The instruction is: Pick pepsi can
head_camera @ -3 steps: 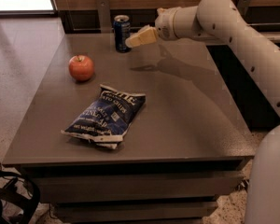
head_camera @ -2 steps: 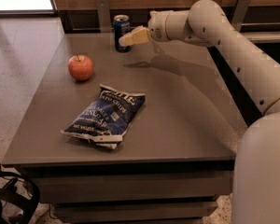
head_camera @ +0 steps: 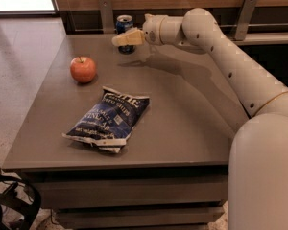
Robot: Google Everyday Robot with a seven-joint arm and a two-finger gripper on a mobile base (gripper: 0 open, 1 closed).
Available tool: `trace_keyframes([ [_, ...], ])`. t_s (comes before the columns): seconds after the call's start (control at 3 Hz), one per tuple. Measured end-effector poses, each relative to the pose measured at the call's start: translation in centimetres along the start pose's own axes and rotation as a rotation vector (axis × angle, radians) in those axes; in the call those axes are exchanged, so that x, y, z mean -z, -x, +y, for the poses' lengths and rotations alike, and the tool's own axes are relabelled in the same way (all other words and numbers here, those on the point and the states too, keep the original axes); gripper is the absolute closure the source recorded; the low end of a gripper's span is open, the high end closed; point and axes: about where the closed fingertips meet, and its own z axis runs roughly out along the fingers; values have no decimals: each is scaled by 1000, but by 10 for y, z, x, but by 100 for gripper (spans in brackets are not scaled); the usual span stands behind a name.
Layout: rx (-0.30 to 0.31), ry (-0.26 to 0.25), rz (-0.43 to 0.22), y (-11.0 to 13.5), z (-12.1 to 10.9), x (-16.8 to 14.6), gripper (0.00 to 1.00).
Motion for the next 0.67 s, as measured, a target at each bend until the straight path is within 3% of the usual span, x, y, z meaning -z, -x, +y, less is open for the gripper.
trace_keyframes([
  [0.33, -17, 9, -29, -1, 4, -12, 1],
  [0.67, -14, -46, -90, -2, 8, -18, 30],
])
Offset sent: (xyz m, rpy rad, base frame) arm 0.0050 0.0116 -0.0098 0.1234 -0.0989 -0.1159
